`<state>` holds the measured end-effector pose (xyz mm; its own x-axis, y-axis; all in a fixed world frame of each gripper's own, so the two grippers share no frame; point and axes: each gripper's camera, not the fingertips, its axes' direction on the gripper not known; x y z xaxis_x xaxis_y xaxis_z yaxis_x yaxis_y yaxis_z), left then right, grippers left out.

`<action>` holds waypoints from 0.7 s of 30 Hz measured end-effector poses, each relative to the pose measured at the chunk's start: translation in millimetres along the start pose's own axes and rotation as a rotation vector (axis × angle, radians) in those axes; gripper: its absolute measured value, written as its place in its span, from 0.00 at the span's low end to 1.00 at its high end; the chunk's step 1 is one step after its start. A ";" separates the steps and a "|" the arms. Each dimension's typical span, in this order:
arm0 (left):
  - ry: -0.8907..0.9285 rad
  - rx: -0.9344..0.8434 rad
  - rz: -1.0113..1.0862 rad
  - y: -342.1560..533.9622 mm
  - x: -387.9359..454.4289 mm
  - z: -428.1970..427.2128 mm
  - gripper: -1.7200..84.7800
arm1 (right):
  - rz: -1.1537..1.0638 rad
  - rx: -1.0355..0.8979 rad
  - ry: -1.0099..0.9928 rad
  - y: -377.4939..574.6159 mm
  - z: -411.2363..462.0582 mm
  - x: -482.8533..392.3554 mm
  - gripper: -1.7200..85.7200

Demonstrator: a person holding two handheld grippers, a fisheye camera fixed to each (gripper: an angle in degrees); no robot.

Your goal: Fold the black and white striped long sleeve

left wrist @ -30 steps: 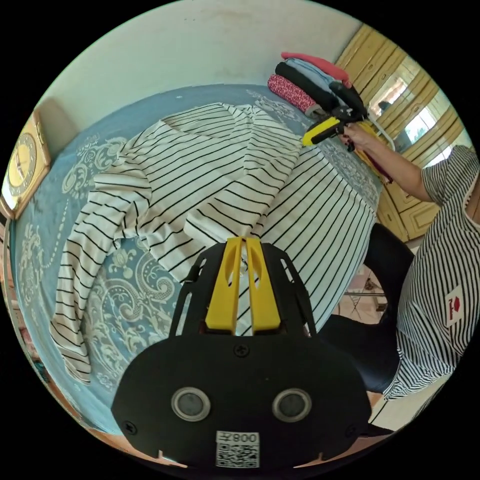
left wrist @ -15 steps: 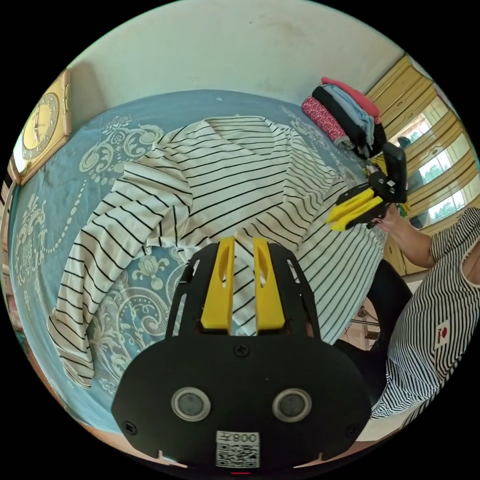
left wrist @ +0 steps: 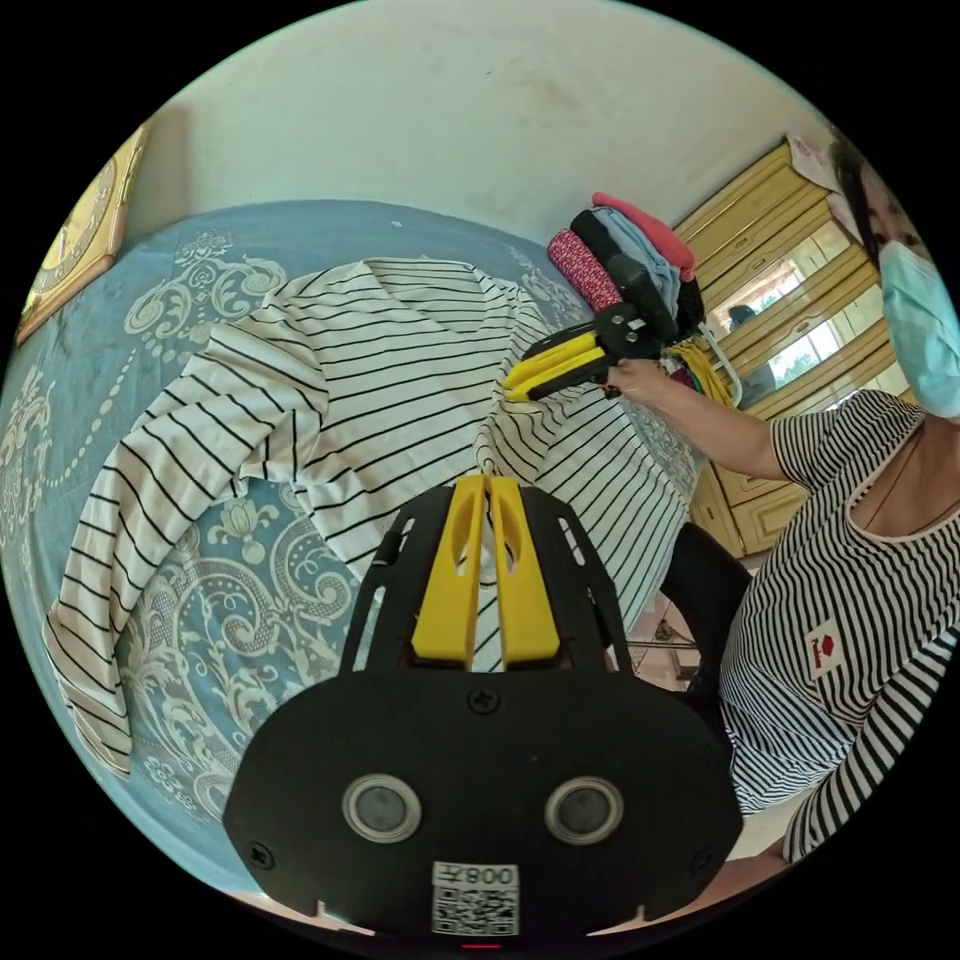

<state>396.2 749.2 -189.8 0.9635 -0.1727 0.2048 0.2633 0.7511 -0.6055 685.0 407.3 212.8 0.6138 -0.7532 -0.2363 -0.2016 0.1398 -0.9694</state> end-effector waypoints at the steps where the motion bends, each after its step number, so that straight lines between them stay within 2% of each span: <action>1: 0.008 0.008 0.006 1.7 2.7 -3.6 0.03 | 0.008 -0.009 0.011 -0.1 0.1 0.7 0.05; 4: 0.013 0.041 0.054 9.0 20.2 -26.4 0.03 | 0.034 0.035 -0.007 3.9 -14.4 4.2 0.03; 6: -0.002 0.081 0.083 14.5 31.2 -46.6 0.03 | 0.073 0.177 -0.018 12.1 -50.3 10.3 0.03; 9: -0.025 0.135 0.048 19.1 21.1 -59.8 0.03 | 0.107 0.286 -0.069 13.5 -77.8 24.6 0.02; 13: -0.147 0.141 -0.081 21.4 -27.5 -48.7 0.03 | 0.135 0.250 -0.069 -10.2 -57.1 40.2 0.02; 17: -0.198 0.141 -0.262 32.9 -83.7 -31.4 0.03 | 0.261 0.091 -0.065 -34.9 -11.7 70.8 0.02; 21: -0.181 0.185 -0.244 58.6 -68.5 -29.6 0.04 | 0.324 0.206 -0.073 -13.9 -31.9 80.1 0.02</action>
<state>347.1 786.1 -262.0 0.8445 -0.2585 0.4690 0.4557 0.8069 -0.3758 712.7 324.4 209.5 0.5974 -0.6026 -0.5291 -0.2410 0.4943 -0.8352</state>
